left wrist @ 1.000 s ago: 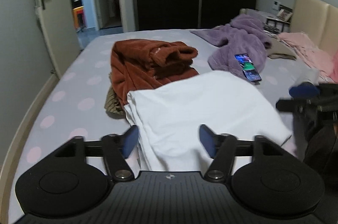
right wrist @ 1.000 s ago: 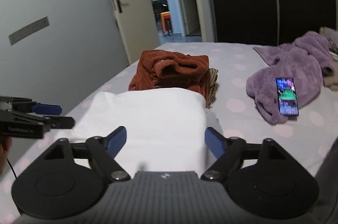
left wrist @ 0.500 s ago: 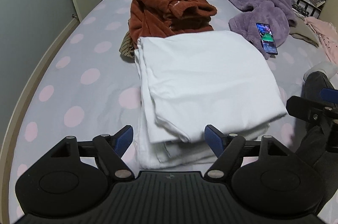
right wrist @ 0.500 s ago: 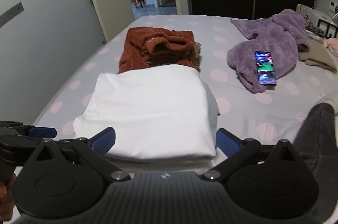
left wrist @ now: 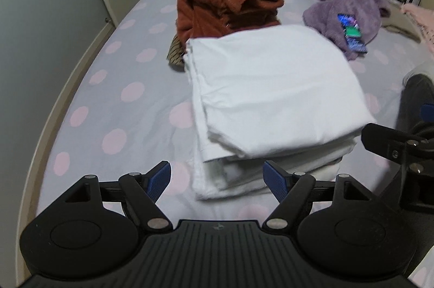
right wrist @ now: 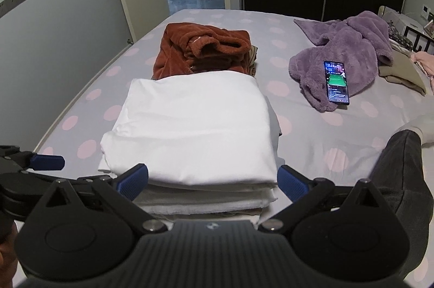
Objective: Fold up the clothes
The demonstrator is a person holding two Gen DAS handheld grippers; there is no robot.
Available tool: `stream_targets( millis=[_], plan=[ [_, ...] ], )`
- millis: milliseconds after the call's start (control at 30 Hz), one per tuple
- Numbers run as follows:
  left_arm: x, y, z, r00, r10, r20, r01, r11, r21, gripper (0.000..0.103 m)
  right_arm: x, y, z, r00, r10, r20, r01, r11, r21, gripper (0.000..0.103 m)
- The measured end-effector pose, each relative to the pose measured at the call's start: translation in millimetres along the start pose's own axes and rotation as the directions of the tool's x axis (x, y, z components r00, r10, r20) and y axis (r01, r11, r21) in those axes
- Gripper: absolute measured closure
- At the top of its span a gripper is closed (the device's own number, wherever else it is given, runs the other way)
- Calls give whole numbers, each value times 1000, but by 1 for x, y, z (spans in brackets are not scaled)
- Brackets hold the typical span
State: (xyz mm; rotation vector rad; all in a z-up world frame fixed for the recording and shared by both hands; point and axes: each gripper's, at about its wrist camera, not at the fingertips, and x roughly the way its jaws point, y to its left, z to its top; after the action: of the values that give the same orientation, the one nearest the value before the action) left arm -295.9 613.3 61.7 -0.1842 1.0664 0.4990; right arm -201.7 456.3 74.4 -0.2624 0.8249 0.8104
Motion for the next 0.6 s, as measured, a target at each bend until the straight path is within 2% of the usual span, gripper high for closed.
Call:
stream_targets(
  millis=[200, 600],
  plan=[
    [-6, -3, 1, 1000, 5, 22, -5, 1000, 6, 29, -5, 0, 2, 1000, -11, 7, 12, 1000, -2, 1],
    [-2, -7, -1, 1000, -3, 13, 3, 1000, 15, 29, -4, -1, 2, 1000, -10, -8, 10, 1000, 16, 1]
  ],
)
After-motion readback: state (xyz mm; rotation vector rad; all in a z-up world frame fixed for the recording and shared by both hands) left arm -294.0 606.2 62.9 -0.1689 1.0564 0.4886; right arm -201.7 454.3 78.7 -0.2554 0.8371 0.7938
